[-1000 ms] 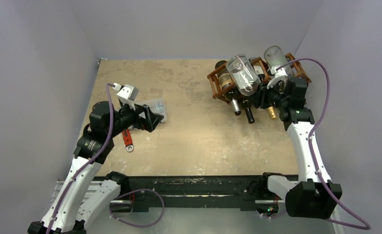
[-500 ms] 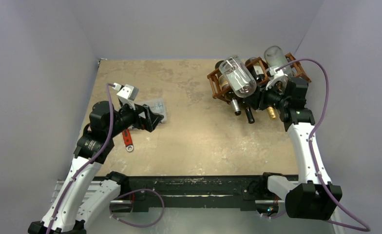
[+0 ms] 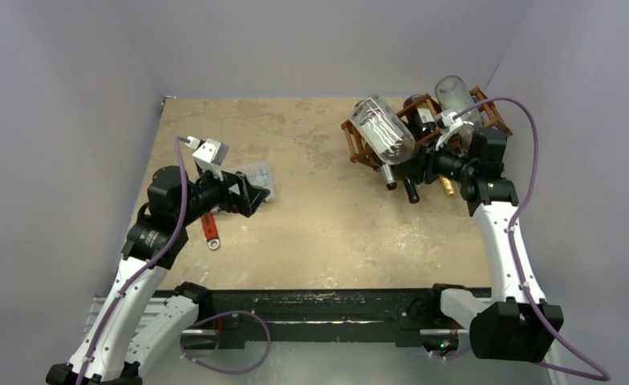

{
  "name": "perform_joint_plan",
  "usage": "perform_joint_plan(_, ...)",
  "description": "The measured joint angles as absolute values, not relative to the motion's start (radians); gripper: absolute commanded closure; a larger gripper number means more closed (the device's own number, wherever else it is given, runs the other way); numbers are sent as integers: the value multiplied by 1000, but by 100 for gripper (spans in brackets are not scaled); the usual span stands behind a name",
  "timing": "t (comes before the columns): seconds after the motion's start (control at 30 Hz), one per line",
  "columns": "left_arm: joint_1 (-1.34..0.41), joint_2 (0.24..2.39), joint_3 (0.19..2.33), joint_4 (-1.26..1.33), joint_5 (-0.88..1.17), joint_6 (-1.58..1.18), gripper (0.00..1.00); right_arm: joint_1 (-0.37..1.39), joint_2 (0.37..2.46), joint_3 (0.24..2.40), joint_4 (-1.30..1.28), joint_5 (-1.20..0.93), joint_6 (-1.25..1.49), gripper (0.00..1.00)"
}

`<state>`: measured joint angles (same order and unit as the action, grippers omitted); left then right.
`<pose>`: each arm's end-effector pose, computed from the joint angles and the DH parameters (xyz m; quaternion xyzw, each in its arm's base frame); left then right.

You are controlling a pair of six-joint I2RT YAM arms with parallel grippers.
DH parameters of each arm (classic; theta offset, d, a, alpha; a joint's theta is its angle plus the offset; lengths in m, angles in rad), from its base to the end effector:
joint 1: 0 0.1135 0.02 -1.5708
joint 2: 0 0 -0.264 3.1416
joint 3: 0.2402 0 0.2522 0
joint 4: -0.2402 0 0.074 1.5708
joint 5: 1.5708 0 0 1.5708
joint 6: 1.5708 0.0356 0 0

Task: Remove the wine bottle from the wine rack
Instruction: Pick up the wine bottle from the wine rack.

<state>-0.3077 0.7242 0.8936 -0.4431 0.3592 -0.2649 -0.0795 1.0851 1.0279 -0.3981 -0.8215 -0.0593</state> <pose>0.1458 -0.0595 0.3598 0.1247 0.7817 -0.3044 0.5299 0.2343 0.0075 0.3497 -0.2035 0.7800 0.3043 0.5076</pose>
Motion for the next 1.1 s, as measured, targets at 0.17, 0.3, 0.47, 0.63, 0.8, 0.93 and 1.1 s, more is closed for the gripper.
perform_joint_plan(0.17, -308, 724, 894, -443, 359, -265, 0, -80, 1085, 1028, -398, -865, -64, 100)
perform_joint_plan(0.3, -308, 725, 894, -443, 359, -265, 0, -79, 1085, 1028, -400, -918, -75, 100)
perform_joint_plan(0.47, -308, 728, 894, -443, 359, -265, 0, -64, 1085, 1028, -406, -978, -113, 100)
perform_joint_plan(0.63, -308, 728, 894, -443, 358, -265, 0, -17, 1085, 1028, -436, -990, -184, 100)
perform_joint_plan(0.8, -307, 719, 889, -442, 332, -255, 0, 72, 1085, 1028, -532, -979, -317, 100)
perform_joint_plan(0.93, -303, 699, 884, -442, 304, -247, 0, 139, 1091, 1028, -654, -974, -489, 100)
perform_joint_plan(1.1, -301, 694, 883, -442, 280, -243, 0, 210, 1120, 1033, -787, -921, -666, 100)
